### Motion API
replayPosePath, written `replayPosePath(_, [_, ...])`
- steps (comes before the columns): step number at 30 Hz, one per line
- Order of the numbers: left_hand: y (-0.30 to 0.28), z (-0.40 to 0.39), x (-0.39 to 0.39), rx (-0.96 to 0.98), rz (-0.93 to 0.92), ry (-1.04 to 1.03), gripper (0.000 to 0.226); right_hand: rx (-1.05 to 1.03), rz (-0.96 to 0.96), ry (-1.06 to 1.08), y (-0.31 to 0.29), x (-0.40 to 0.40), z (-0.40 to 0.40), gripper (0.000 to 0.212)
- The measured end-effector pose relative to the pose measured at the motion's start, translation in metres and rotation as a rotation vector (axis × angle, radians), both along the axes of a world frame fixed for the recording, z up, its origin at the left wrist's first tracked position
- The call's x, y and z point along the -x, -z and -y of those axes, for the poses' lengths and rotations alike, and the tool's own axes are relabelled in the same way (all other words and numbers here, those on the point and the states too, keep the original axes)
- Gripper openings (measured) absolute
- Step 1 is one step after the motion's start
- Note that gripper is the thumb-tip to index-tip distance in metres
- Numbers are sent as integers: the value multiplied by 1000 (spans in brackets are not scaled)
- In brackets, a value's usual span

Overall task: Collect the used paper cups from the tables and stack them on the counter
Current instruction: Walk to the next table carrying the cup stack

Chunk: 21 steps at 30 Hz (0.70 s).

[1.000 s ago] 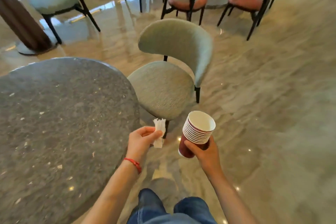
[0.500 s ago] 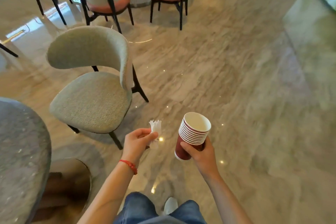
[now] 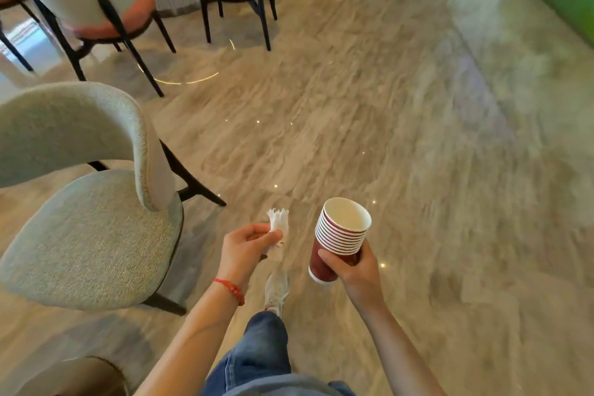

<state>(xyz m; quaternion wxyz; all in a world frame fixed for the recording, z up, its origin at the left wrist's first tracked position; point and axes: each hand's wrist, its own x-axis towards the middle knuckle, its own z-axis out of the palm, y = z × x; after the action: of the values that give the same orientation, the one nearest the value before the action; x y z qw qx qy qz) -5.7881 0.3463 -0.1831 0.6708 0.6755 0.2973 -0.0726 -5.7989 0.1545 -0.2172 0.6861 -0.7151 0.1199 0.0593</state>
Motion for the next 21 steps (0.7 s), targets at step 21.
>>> replayPosePath(21, [3, 3, -410, 117, 15, 45, 13, 67, 25, 98, 2, -392, 14, 53])
